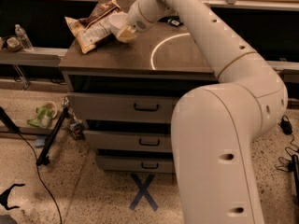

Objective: Move white bowl near brown chip bag

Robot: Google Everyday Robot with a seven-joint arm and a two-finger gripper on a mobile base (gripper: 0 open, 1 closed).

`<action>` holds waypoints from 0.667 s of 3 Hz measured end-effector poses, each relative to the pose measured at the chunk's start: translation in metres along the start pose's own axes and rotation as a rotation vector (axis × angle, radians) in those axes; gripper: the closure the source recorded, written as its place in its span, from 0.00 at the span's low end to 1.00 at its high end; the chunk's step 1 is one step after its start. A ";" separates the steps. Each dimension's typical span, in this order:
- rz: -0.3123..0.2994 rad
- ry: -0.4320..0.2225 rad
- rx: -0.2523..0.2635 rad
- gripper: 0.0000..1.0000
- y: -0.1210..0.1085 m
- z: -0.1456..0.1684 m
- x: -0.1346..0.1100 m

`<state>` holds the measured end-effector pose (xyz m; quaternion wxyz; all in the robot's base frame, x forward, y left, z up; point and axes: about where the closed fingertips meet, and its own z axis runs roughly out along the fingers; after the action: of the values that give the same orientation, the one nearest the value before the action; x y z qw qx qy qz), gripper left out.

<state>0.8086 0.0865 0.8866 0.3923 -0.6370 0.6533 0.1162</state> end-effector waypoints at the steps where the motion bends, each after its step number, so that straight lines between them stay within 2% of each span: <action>1: -0.003 0.021 -0.015 0.50 0.013 0.023 0.006; 2: -0.016 0.026 -0.012 0.20 0.020 0.027 0.005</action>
Offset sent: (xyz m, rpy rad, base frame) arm -0.0128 0.0172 -0.0337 -0.0446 -0.0066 0.0047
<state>0.8006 0.1033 0.8588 0.3810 -0.6458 0.6527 0.1088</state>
